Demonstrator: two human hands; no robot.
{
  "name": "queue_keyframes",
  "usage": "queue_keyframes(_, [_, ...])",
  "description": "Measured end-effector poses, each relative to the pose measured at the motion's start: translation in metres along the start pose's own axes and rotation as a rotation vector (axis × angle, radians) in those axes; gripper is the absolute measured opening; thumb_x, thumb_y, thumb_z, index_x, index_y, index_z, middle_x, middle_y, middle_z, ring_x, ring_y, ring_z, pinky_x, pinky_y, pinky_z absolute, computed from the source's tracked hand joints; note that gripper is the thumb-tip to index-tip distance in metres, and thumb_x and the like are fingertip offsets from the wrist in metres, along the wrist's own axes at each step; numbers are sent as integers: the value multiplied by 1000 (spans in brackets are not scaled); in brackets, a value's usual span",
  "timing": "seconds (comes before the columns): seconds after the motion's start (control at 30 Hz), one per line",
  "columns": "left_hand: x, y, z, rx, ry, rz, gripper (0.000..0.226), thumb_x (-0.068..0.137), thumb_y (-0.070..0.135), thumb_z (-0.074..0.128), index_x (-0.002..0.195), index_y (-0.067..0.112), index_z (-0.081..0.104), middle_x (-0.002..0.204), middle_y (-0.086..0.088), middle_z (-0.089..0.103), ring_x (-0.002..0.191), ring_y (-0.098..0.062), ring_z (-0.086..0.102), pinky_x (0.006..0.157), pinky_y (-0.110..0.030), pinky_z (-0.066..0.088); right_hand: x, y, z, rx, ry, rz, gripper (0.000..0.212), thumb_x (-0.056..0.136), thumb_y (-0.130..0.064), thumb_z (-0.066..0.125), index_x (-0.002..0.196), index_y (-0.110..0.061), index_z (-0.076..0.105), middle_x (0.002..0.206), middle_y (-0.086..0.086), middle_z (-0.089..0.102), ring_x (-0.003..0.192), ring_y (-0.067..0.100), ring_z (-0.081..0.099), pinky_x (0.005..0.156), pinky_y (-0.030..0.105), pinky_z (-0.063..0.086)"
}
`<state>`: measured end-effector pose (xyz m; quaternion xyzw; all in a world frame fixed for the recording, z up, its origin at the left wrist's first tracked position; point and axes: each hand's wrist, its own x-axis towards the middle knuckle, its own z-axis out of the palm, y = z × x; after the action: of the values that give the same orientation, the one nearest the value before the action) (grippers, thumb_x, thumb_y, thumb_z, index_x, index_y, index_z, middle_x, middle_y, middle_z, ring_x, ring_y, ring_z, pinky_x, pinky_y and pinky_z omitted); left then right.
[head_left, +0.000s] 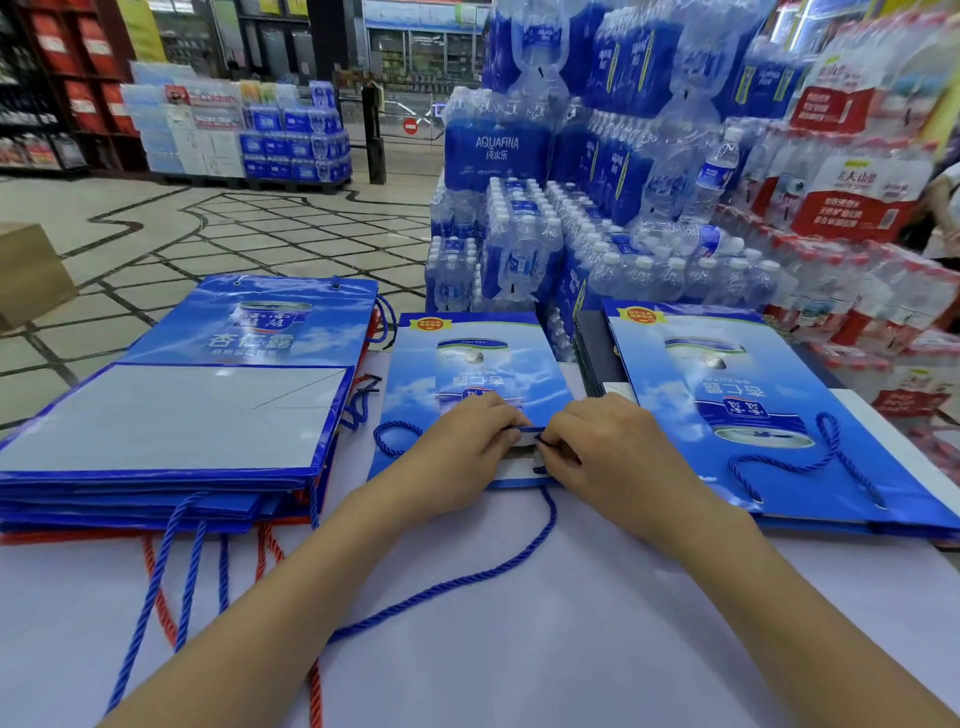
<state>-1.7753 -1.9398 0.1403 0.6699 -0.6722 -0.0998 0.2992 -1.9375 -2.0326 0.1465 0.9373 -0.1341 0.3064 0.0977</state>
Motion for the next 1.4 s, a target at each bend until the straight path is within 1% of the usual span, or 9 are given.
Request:
queue_keyframes(0.1, [0, 0, 2, 37, -28, -15, 26, 102, 15, 41, 117, 15, 62, 96, 7, 44, 96, -11, 43, 87, -22, 34, -2, 4, -1, 112, -77, 28, 18, 73, -15, 74, 64, -16, 58, 57, -3, 53, 50, 20, 47, 50, 23, 32])
queue_keyframes(0.33, [0, 7, 0, 62, -79, -55, 26, 102, 15, 42, 113, 9, 64, 104, -7, 59, 100, -22, 49, 91, -38, 39, 2, 10, -7, 262, -322, 154, 14, 84, -23, 68, 72, -21, 61, 65, -13, 52, 63, 10, 49, 61, 23, 40])
queue_keyframes(0.47, [1, 6, 2, 107, -129, -72, 26, 103, 19, 41, 114, 11, 63, 107, -6, 59, 101, -21, 48, 92, -40, 39, 4, 13, -13, 336, -434, 220, 14, 88, -28, 66, 76, -28, 60, 66, -16, 55, 67, 3, 53, 62, 18, 41])
queue_keyframes(0.67, [1, 11, 2, 80, -127, -99, 26, 103, 21, 41, 116, 15, 63, 110, -2, 61, 101, -18, 51, 90, -35, 42, 4, 11, -19, 321, -463, 216, 20, 87, -22, 67, 73, -28, 53, 61, -15, 51, 61, 4, 50, 59, 12, 35])
queue_keyframes(0.9, [0, 12, 0, 76, -165, -154, 26, 103, 26, 40, 106, 12, 62, 102, -4, 63, 94, -21, 55, 88, -39, 45, 0, 9, -24, 325, -453, 236, 11, 91, -31, 63, 82, -26, 62, 73, -13, 61, 70, 5, 54, 68, 24, 46])
queue_keyframes(1.03, [-2, 10, -3, -135, -165, -178, 21, 100, 27, 48, 109, 22, 66, 102, 7, 65, 96, -10, 56, 89, -26, 45, 2, 6, -25, 145, -431, 172, 23, 96, -42, 53, 92, -22, 63, 82, -8, 62, 80, 16, 56, 74, 32, 45])
queue_keyframes(1.17, [-3, 9, -7, -267, -177, -187, 20, 95, 26, 59, 112, 23, 68, 97, 15, 64, 86, 7, 55, 77, -6, 41, 0, 11, -30, 116, -383, 222, 24, 91, -53, 57, 94, -29, 53, 78, -15, 45, 76, 12, 48, 70, 30, 40])
queue_keyframes(1.27, [-1, 5, -10, -361, -186, -271, 19, 92, 27, 63, 109, 26, 70, 99, 16, 67, 84, 11, 56, 72, -5, 41, -3, 14, -30, 163, -493, 211, 29, 92, -55, 54, 112, -35, 59, 94, -17, 50, 82, 7, 50, 79, 27, 43])
queue_keyframes(1.4, [1, 3, -8, -368, -146, -313, 18, 96, 20, 56, 99, 24, 73, 85, 13, 67, 73, 0, 55, 65, -8, 38, -3, 15, -28, 132, -527, 191, 33, 92, -58, 51, 100, -31, 67, 99, -15, 57, 84, 10, 47, 84, 27, 39])
